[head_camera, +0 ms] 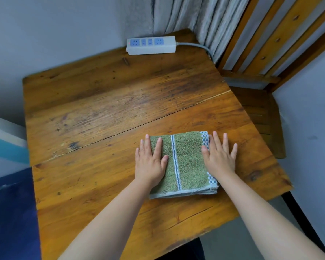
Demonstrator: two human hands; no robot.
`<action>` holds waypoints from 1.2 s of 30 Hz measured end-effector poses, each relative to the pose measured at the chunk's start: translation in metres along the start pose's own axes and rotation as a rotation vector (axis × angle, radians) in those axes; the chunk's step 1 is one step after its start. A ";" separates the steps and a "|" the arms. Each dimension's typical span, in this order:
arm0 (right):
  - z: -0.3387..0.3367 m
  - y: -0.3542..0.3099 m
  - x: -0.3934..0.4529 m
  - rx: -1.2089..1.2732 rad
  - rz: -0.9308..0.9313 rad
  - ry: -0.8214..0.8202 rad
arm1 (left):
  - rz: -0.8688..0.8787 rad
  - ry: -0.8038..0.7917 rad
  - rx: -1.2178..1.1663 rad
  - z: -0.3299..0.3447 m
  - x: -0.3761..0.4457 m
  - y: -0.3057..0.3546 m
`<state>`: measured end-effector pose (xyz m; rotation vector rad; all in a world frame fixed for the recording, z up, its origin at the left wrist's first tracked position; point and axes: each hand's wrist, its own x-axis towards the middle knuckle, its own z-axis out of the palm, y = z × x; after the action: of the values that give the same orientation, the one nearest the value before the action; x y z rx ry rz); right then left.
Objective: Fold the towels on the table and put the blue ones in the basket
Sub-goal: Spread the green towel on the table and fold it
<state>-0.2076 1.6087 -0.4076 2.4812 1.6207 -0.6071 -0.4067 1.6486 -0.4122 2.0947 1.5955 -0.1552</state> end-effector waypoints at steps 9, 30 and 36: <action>-0.051 -0.013 0.028 -0.009 -0.323 -0.141 | 0.012 -0.106 -0.022 -0.052 0.034 0.001; -0.123 -0.279 -0.070 0.030 -1.257 -0.329 | -0.705 0.285 -0.285 -0.159 -0.221 -0.117; -0.102 -0.347 -0.221 0.038 -1.653 -0.377 | -1.037 0.580 -0.389 -0.142 -0.397 -0.131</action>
<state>-0.5690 1.5982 -0.1865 0.3791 3.0133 -1.0285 -0.6798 1.3909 -0.1796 0.8859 2.6527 0.4244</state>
